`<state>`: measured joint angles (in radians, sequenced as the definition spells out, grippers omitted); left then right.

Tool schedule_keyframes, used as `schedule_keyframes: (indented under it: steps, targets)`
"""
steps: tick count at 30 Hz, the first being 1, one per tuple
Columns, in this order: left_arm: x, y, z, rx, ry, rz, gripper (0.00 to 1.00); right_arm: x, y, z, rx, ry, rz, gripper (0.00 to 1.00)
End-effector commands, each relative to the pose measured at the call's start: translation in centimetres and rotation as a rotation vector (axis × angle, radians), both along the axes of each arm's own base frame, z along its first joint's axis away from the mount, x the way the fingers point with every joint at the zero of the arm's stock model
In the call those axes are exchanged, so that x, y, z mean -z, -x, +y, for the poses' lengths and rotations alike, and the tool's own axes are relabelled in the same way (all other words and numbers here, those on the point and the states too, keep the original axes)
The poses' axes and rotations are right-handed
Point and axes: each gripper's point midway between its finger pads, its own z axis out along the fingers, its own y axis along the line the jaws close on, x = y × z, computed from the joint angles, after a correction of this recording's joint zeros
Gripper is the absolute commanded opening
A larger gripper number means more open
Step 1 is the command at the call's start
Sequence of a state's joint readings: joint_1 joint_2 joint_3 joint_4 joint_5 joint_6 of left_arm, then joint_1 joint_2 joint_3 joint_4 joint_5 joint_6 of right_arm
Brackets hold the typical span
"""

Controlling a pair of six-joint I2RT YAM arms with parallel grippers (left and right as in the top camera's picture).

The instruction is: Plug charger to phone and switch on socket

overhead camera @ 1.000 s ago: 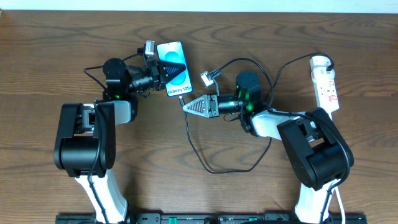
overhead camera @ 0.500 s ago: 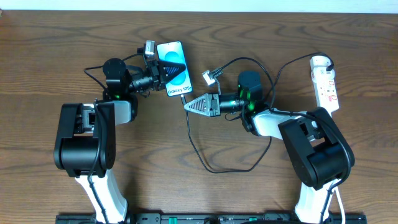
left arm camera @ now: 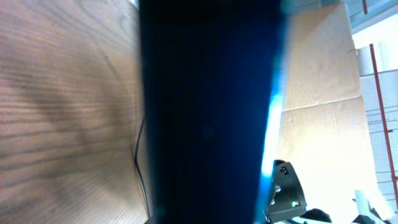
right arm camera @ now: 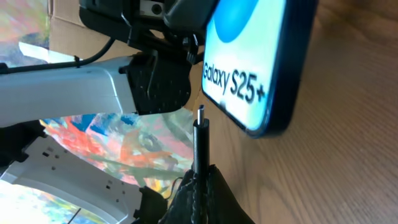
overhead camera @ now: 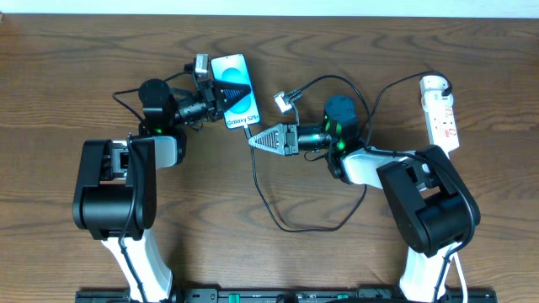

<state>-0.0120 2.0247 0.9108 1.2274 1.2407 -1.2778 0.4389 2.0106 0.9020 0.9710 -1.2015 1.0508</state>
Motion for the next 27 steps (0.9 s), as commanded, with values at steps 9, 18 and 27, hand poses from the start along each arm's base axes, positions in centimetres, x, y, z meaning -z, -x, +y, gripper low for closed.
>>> schedule_keyframes:
  steps: [9,18,27]
  targets:
    - [-2.1,-1.3,1.7,-0.067,0.013,-0.084,0.07,-0.1,-0.8,-1.1,0.051,-0.02,-0.027,0.01]
    - [-2.2,-1.9,2.0,-0.103,0.018,-0.078,0.07,-2.6,-1.0,-1.6,0.054,-0.088,-0.069,0.01]
    - [-2.2,-1.8,2.0,-0.102,0.024,-0.066,0.07,-3.9,-1.4,-3.4,0.042,-0.11,0.079,0.01]
